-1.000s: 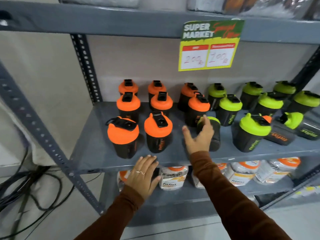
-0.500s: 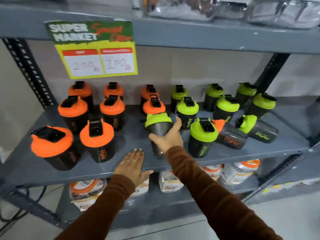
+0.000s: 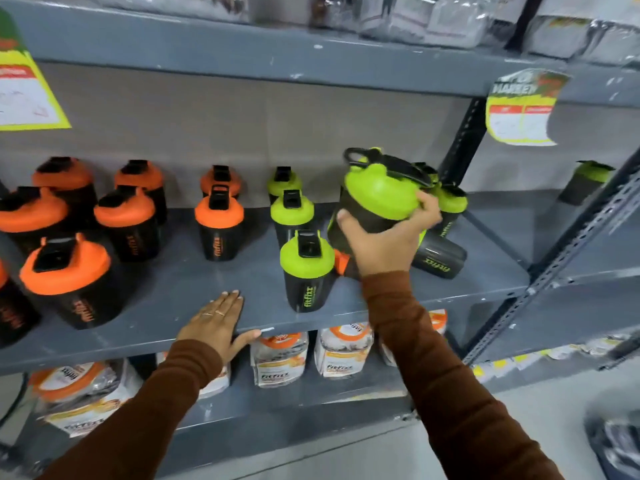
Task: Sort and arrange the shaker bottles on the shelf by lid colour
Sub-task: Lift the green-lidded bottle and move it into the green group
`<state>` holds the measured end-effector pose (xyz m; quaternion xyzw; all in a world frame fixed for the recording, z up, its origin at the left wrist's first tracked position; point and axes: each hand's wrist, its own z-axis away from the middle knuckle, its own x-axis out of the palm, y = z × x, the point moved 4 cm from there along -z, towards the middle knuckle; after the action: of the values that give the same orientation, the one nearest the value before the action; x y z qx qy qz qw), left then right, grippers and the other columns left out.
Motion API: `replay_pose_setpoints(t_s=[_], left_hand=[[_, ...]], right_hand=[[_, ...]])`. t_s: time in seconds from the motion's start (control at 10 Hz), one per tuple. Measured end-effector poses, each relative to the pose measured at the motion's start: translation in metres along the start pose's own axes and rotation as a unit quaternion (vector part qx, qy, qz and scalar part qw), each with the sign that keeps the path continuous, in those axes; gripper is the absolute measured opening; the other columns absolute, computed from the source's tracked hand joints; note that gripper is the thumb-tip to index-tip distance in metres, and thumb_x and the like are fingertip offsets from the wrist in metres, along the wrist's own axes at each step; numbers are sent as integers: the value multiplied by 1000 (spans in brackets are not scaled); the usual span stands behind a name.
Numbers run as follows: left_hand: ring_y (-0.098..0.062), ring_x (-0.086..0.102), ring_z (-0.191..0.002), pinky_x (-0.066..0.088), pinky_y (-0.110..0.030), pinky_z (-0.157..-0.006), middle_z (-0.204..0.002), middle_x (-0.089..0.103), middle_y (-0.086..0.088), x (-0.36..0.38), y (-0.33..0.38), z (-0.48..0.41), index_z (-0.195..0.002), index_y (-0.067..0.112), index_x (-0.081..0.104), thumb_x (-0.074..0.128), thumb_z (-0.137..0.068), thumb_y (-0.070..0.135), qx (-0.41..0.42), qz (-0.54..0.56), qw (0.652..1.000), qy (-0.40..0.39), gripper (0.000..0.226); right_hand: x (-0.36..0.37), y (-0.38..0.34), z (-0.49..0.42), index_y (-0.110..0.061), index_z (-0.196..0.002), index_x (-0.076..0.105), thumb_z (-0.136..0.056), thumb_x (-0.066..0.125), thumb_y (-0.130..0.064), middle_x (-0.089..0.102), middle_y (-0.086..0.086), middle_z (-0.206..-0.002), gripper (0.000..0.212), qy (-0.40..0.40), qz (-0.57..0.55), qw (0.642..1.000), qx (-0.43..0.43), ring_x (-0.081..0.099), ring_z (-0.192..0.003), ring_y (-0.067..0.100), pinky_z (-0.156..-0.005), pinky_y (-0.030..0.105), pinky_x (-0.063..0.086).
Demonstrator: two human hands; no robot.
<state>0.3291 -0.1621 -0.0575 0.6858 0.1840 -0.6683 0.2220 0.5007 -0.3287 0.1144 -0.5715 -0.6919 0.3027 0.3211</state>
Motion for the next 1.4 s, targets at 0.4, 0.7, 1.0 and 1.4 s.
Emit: replay_pose_setpoints(t_s=[0.4, 0.7, 1.0, 1.4], left_hand=[[-16, 8, -141, 8, -29, -116, -155, 6, -2, 3, -1, -2, -144, 16, 4, 24, -86, 62, -28, -29, 999, -24, 77], [-16, 8, -141, 8, -29, -116, -155, 5, -2, 5, -2, -3, -144, 17, 2, 21, -85, 63, -32, -40, 998, -27, 77], [-16, 11, -141, 10, -30, -115, -154, 8, -3, 4, -1, -3, -144, 16, 4, 22, -85, 64, -31, -50, 998, -23, 78], [-17, 8, -141, 9, -31, -115, -155, 6, -3, 3, 0, -2, -144, 17, 2, 21, -85, 63, -38, -42, 997, -42, 77]], right_hand=[[-47, 98, -48, 7, -128, 19, -55, 85, -2, 37, 27, -131, 99, 126, 86, 968, 198, 46, -116, 32, -99, 28, 36], [-57, 129, -43, -4, -141, 9, -56, 84, -1, 32, 30, -139, 114, 6, 249, 935, 252, 31, -129, 41, -112, 44, 26], [-36, 97, -15, 2, -130, 34, -63, 58, -26, 38, 26, -136, 77, -38, 344, 935, -74, 26, -132, 40, -115, 48, 6], [-4, 112, 19, -2, -134, 31, -65, 79, -24, 50, 23, -129, 87, -258, 409, 874, -58, 48, -117, 39, -100, 49, 42]])
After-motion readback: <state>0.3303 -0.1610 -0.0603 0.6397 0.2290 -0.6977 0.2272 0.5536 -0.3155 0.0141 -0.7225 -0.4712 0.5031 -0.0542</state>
